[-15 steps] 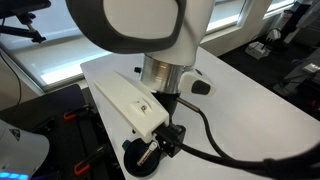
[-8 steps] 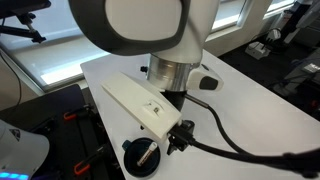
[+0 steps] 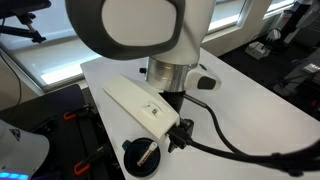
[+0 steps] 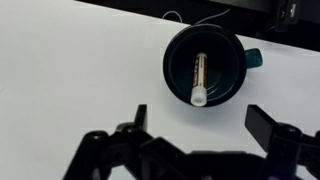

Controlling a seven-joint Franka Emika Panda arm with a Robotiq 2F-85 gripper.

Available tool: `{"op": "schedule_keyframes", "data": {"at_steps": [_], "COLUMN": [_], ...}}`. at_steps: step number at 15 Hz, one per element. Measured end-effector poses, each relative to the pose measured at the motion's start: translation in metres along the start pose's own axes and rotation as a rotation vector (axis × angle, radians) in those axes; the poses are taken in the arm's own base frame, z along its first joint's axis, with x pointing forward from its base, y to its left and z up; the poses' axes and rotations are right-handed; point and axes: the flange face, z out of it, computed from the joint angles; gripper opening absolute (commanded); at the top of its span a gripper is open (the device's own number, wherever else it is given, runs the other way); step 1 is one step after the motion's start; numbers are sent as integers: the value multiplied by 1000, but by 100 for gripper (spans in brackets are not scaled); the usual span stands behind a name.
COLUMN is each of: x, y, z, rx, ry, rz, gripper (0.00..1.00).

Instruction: Move the sharpie to the table

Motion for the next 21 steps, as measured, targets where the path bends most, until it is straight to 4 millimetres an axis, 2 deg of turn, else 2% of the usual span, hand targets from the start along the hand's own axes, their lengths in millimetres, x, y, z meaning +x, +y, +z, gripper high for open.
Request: {"op": "schedule_keyframes", "data": {"at_steps": [7,16,21], "x": [-1,-6,-5], "y": [-5,18,24], "z": [18,63,71], "rx": [49,57,45], "ry": [60,98,128], "rz": [27,69,81], "gripper": [100,100,100]}}
